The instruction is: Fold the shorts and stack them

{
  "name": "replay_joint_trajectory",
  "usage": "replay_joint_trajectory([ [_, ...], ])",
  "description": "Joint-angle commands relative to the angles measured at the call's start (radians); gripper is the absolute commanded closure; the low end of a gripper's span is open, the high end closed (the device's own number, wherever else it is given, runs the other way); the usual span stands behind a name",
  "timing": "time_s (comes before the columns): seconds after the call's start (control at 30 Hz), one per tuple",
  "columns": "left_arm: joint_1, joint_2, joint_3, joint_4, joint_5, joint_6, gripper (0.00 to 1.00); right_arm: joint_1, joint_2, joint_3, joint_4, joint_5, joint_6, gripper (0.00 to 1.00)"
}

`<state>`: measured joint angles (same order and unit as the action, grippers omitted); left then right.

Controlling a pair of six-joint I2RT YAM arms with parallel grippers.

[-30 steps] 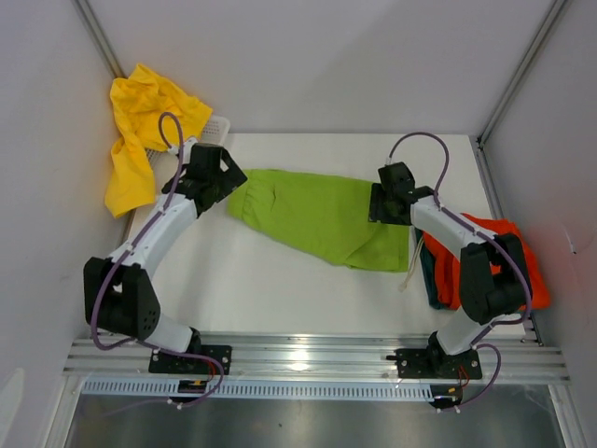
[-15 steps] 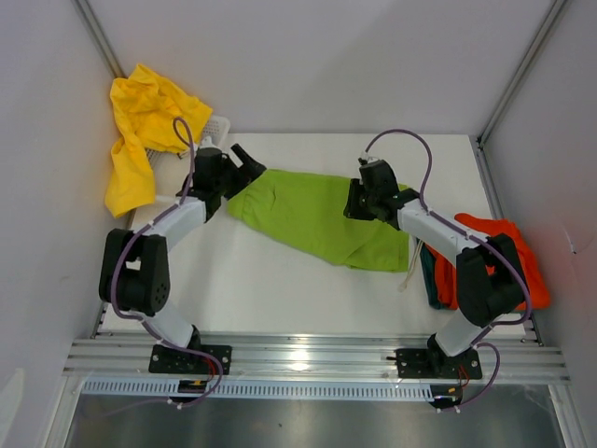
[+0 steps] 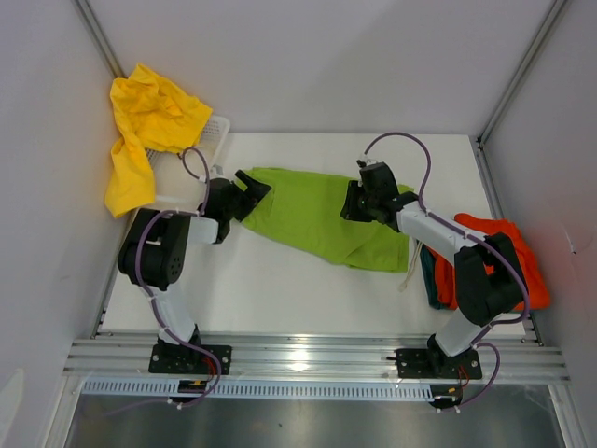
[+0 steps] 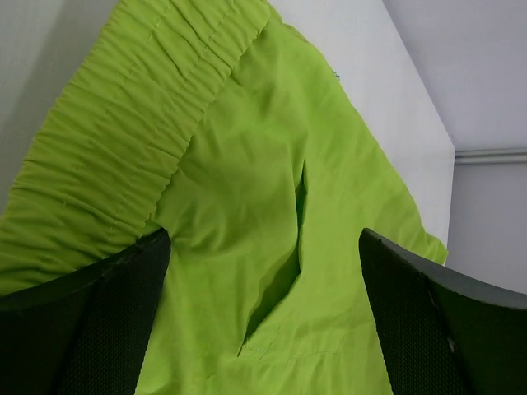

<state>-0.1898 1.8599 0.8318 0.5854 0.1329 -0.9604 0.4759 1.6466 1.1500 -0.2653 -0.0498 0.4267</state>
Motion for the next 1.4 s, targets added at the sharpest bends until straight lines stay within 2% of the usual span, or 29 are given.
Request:
replay_joint_trajectory([
  [0.0,-0.026,-0.037,0.007,-0.007,-0.059,0.051,0.02,0.003,0.008,0.001,0.051,-0.028,0.007,0.67],
  [0.13,-0.042,-0.196,-0.022,-0.054,-0.079,0.080,0.01,0.023,0.042,0.042,0.075,-0.064,-0.012,0.64],
  [0.23,-0.057,-0.295,0.001,-0.226,-0.104,0.123,0.01,0.047,0.103,0.085,0.092,-0.087,-0.023,0.63],
  [0.33,-0.065,-0.485,-0.017,-0.372,-0.177,0.158,0.01,0.078,0.183,0.164,0.118,-0.133,-0.013,0.63],
  [0.43,-0.065,-0.568,-0.005,-0.511,-0.225,0.173,0.01,0.099,0.280,0.215,0.149,-0.160,0.009,0.62],
  [0.5,-0.065,-0.608,0.009,-0.666,-0.223,0.210,0.01,0.118,0.327,0.258,0.185,-0.220,0.036,0.62],
  [0.57,-0.065,-0.633,0.024,-0.755,-0.202,0.230,0.01,0.141,0.396,0.289,0.247,-0.274,0.059,0.62],
  [0.7,-0.065,-0.773,-0.051,-0.799,-0.220,0.246,0.01,0.158,0.524,0.398,0.426,-0.361,0.160,0.62],
  [0.9,-0.065,-0.907,-0.089,-0.892,-0.248,0.279,0.01,0.147,0.666,0.415,0.768,-0.478,0.368,0.62],
  [1.0,-0.065,-0.962,-0.091,-0.921,-0.257,0.293,0.01,0.145,0.706,0.422,0.845,-0.487,0.438,0.62],
  [1.07,-0.065,-0.996,-0.094,-0.937,-0.262,0.298,0.01,0.141,0.728,0.445,0.856,-0.493,0.477,0.62],
  [1.17,-0.065,-1.012,-0.099,-0.944,-0.263,0.299,0.01,0.136,0.759,0.476,0.732,-0.455,0.495,0.61],
  [1.27,-0.065,-1.002,-0.099,-0.949,-0.260,0.304,0.01,0.125,0.748,0.417,0.595,-0.409,0.561,0.55],
  [1.37,-0.065,-0.993,-0.112,-0.934,-0.254,0.298,0.01,0.133,0.714,0.355,0.502,-0.395,0.542,0.54],
])
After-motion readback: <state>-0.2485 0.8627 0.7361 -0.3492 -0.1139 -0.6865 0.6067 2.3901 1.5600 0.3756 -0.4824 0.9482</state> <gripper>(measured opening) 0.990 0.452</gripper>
